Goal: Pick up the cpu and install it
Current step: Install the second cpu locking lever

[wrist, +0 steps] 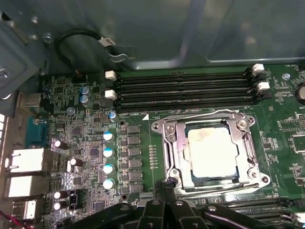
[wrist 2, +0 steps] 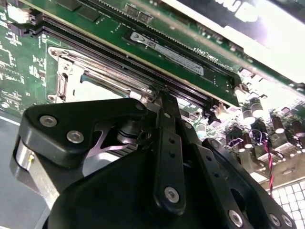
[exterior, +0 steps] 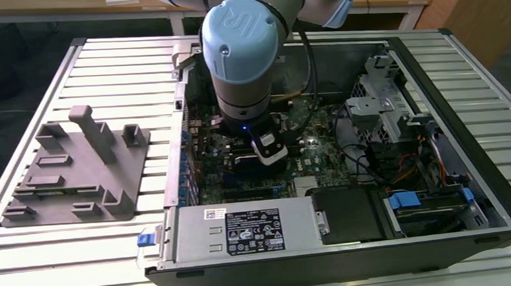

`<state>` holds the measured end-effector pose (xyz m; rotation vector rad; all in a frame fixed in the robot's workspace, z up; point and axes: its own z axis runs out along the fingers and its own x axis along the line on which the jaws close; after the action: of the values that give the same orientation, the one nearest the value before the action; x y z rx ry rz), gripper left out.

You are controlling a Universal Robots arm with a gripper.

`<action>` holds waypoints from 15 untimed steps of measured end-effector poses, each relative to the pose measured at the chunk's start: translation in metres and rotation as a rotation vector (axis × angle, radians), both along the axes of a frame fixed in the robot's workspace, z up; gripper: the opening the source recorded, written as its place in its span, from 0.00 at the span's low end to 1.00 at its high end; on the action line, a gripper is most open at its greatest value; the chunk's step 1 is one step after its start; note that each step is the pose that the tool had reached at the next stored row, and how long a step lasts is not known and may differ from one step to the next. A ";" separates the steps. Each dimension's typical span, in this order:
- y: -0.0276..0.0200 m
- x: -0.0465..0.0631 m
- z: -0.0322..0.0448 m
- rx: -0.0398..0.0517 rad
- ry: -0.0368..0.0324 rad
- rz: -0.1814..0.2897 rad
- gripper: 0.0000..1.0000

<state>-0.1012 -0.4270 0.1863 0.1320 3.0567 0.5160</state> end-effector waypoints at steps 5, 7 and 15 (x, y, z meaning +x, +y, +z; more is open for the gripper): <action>0.0001 0.000 0.0023 0.0003 -0.0004 0.000 0.11; 0.0000 0.000 0.0058 -0.0005 -0.0001 0.000 0.11; 0.0005 0.000 0.0197 -0.0199 -0.0015 -0.003 0.11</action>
<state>-0.1012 -0.4265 0.2060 0.1354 3.0588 0.4851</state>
